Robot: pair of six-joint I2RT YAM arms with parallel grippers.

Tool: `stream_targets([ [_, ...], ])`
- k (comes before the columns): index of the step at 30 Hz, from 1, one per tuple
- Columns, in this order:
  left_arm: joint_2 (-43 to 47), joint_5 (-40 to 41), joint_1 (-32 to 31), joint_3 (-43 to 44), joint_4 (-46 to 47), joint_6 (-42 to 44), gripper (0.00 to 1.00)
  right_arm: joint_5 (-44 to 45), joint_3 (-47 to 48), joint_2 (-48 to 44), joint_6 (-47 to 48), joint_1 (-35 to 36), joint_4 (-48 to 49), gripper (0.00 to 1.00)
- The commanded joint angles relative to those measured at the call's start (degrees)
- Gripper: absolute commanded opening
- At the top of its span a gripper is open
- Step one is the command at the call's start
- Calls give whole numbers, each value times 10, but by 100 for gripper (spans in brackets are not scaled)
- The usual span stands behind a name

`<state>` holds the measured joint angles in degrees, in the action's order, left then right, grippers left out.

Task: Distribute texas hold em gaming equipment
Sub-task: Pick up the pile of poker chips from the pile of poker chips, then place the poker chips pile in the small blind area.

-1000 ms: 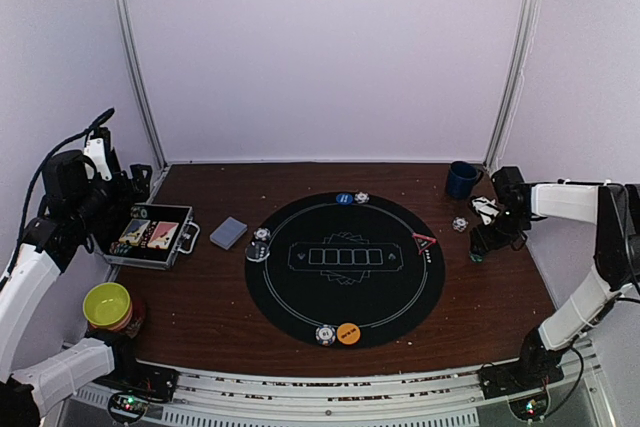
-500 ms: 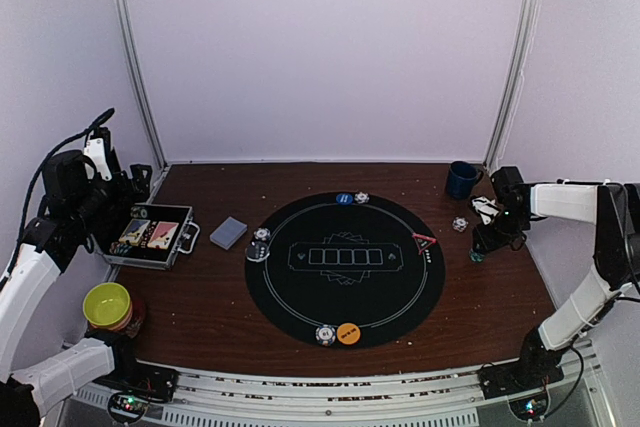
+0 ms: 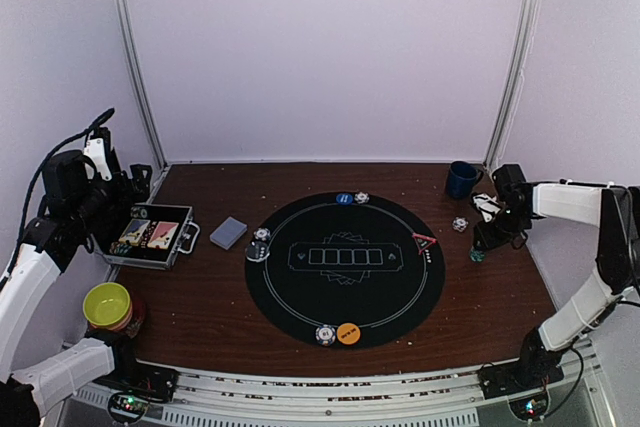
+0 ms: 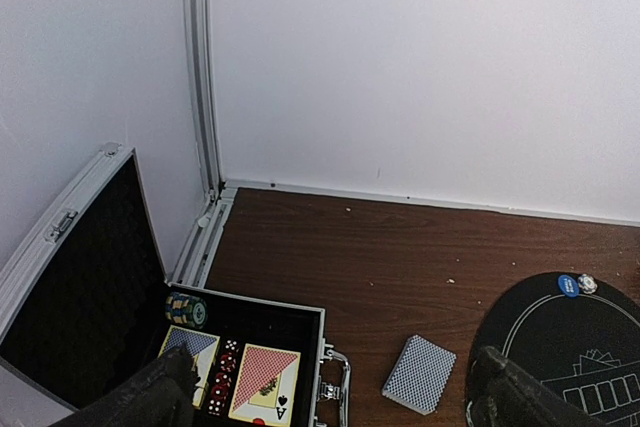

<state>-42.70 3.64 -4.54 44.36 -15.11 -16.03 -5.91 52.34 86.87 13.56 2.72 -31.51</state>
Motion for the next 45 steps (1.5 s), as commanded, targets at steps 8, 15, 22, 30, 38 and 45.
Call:
stream_targets([
  [8, 2, 2, 4, 5, 17, 1, 98, 10, 26, -58, -4, 41, 6, 33],
  [15, 2, 4, 5, 4, 17, 1, 98, -11, 123, -29, -12, 107, -14, 33],
  [22, 0, 4, 4, 5, 17, 0, 98, -46, 286, 103, -10, 141, -59, 32],
  [30, 1, 6, 5, 4, 17, 2, 98, -32, 459, 258, -2, 186, -78, 31],
  [38, 3, 4, 5, 5, 16, 2, 98, -37, 579, 390, 12, 197, -93, 31],
  [45, 2, 3, 4, 5, 16, 2, 98, -39, 635, 463, 39, 201, -101, 31],
])
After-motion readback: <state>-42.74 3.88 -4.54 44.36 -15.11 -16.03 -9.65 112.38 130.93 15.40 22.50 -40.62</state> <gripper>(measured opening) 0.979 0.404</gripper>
